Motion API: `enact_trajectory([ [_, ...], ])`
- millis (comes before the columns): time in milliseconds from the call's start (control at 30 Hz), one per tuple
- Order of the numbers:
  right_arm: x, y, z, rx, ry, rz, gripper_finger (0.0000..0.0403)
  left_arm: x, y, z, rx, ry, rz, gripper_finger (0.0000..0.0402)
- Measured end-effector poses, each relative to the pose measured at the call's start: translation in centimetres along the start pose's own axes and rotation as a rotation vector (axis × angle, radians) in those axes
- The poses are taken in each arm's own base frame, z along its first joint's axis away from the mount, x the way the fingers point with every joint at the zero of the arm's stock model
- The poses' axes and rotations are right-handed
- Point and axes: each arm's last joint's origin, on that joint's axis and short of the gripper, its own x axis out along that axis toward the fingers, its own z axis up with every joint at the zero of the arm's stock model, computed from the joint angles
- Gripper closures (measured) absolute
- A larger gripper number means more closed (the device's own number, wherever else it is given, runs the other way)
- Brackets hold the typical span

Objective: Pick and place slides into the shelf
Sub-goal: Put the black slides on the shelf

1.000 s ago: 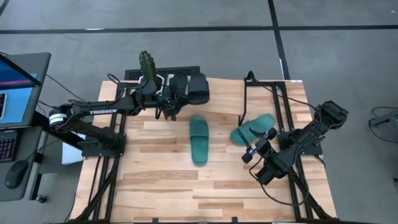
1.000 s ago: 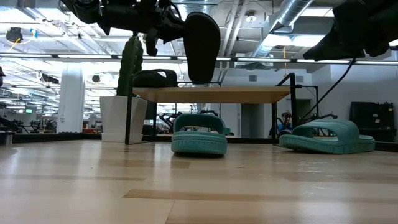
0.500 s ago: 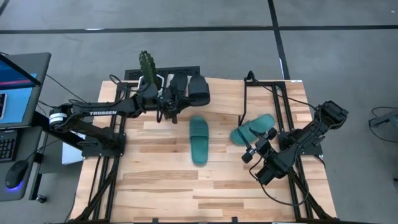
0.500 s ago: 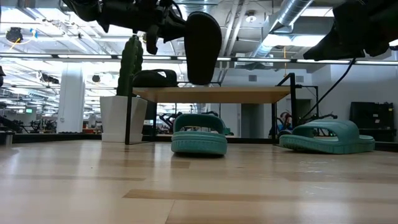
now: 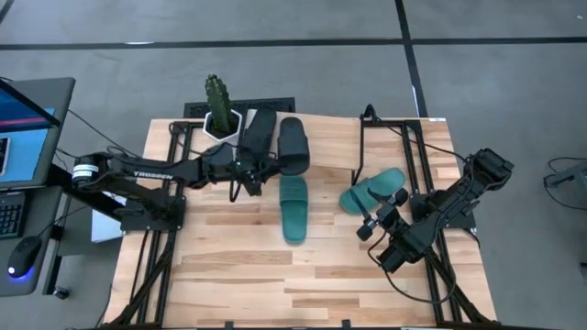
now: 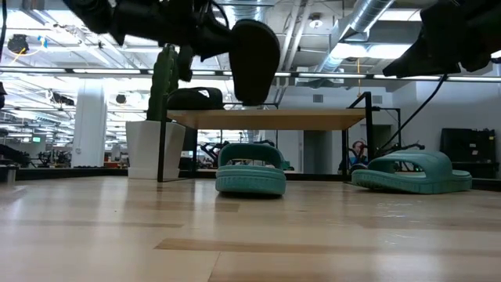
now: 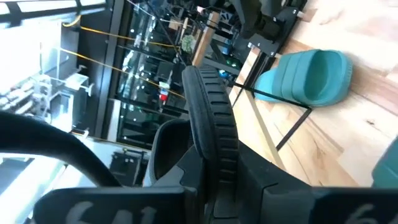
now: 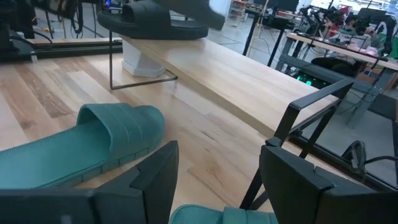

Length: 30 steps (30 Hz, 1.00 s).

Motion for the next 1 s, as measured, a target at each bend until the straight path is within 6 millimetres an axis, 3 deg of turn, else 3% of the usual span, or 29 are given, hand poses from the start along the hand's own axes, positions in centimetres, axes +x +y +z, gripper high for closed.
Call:
enact_trajectory([
  [533,0.0,0.0,0.0,-0.013,0.002,0.000,0.0194,-1.5,-3.4,-0.8,0.092,-0.065,0.013,0.0367],
  [1000,0.1,-0.1,-0.2,-0.017,0.002,-0.001,0.0194,-0.1,-5.1,-1.3,0.129,-0.056,-0.011,0.0367],
])
